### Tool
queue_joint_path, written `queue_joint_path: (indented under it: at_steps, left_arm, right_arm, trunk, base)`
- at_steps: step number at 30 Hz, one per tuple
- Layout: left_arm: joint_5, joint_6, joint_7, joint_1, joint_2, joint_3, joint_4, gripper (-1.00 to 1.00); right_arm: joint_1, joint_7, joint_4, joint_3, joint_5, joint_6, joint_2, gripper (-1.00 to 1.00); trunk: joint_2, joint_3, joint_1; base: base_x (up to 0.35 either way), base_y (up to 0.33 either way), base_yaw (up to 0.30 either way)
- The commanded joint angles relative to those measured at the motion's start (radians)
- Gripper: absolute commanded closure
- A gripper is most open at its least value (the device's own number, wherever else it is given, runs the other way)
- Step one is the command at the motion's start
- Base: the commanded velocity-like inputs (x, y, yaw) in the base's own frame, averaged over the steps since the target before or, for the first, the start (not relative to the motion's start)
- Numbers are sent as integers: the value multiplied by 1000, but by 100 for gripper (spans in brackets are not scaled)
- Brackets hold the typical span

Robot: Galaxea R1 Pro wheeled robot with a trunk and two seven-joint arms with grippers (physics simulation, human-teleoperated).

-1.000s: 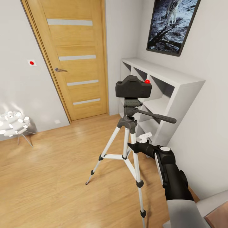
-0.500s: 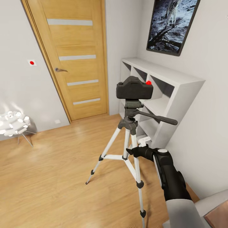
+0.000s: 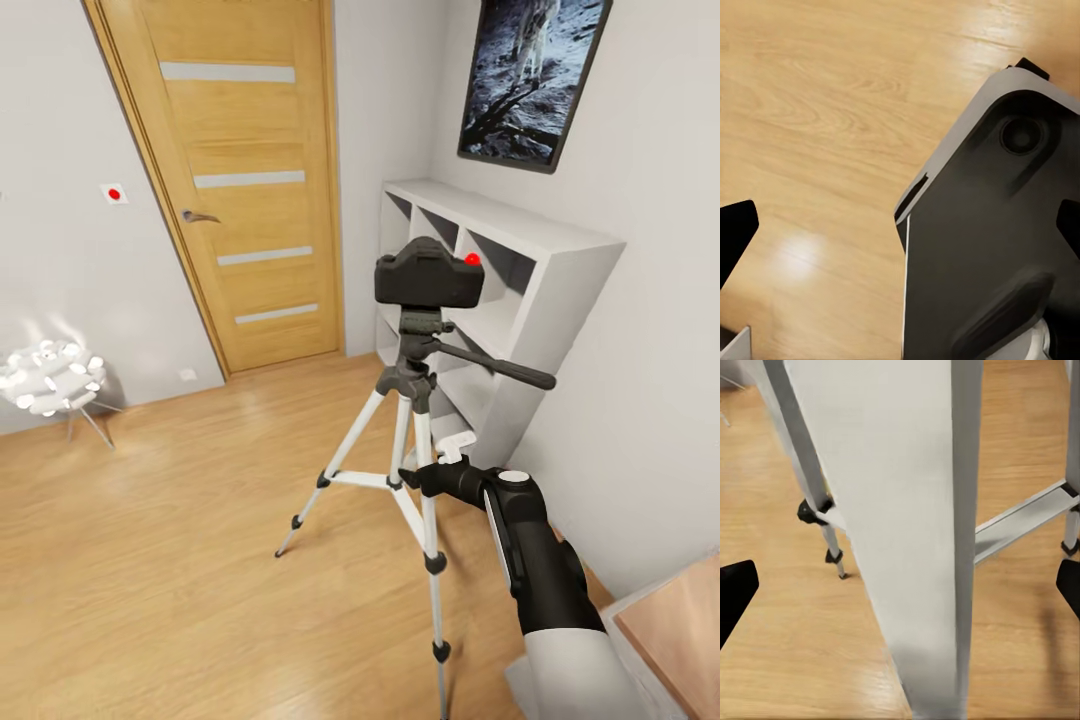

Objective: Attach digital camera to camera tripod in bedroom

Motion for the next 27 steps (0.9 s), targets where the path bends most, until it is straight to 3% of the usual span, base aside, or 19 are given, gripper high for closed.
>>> queue_joint_path:
  at_steps: [1, 14, 27]
  left_arm:
    - [7, -2, 3, -1, 0, -8, 0, -100]
    - [7, -1, 3, 0, 1, -9, 0, -100]
    - [9, -2, 4, 0, 1, -8, 0, -100]
  right_arm:
    - [-1, 10, -1, -3, 10, 2, 1, -100]
    - [-1, 10, -1, -3, 10, 2, 0, -100]
    - [-1, 10, 0, -6, 8, 2, 0, -100]
  trunk:
    - [-2, -2, 0]
    - [-2, -2, 0]
    - [-2, -2, 0]
  base:
    - [-94, 0, 0]
    - [-40, 0, 0]
    - [-286, 0, 0]
